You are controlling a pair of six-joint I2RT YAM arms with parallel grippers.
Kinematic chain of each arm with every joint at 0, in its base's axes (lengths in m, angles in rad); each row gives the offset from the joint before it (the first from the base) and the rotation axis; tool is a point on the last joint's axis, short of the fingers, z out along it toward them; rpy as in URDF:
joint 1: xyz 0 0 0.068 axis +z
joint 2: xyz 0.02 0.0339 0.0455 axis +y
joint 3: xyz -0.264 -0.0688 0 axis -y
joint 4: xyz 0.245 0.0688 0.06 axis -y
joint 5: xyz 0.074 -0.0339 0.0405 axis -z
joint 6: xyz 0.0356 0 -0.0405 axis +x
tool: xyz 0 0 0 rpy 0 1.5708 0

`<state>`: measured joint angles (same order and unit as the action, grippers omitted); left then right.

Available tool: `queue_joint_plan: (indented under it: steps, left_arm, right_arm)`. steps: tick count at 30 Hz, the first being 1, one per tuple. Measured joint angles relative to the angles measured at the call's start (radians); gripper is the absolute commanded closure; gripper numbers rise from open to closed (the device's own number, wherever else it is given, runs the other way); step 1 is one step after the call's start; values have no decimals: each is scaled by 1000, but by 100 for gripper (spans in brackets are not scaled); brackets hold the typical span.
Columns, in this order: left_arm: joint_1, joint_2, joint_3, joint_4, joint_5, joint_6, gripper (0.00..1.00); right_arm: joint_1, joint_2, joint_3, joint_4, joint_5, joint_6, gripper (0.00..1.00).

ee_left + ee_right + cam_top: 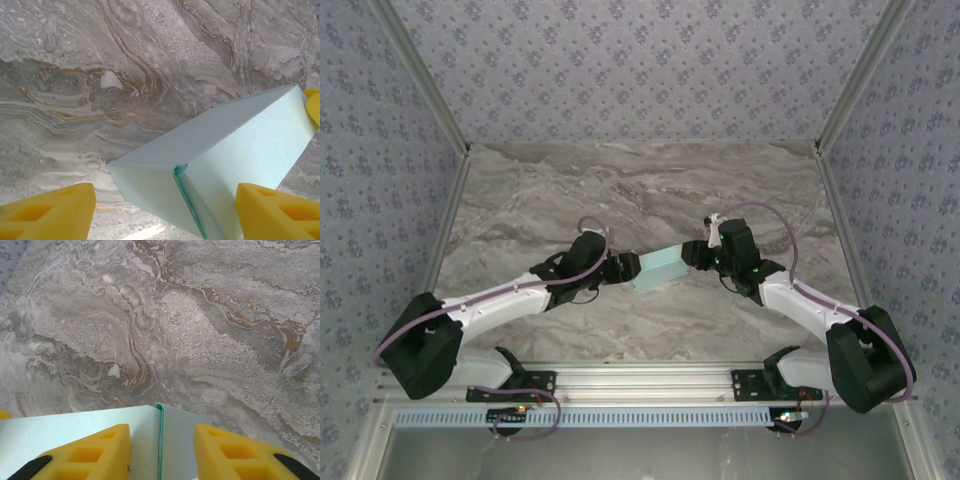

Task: Fold the paper box

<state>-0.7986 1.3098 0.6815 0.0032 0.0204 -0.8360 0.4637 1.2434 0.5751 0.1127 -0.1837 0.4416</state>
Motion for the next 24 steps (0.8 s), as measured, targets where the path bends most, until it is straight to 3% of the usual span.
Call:
queue_joint_plan:
  steps: [5, 15, 24]
  left_arm:
    - [0, -20, -28, 17, 21, -28, 30]
    - [0, -37, -71, 98, 50, -82, 57]
    - [0, -47, -155, 245, 77, -143, 68]
  right_arm:
    - [5, 1, 3, -2, 5, 0, 62]
    - [8, 8, 18, -21, 11, 0, 61]
    - [3, 20, 22, -30, -3, 0, 64]
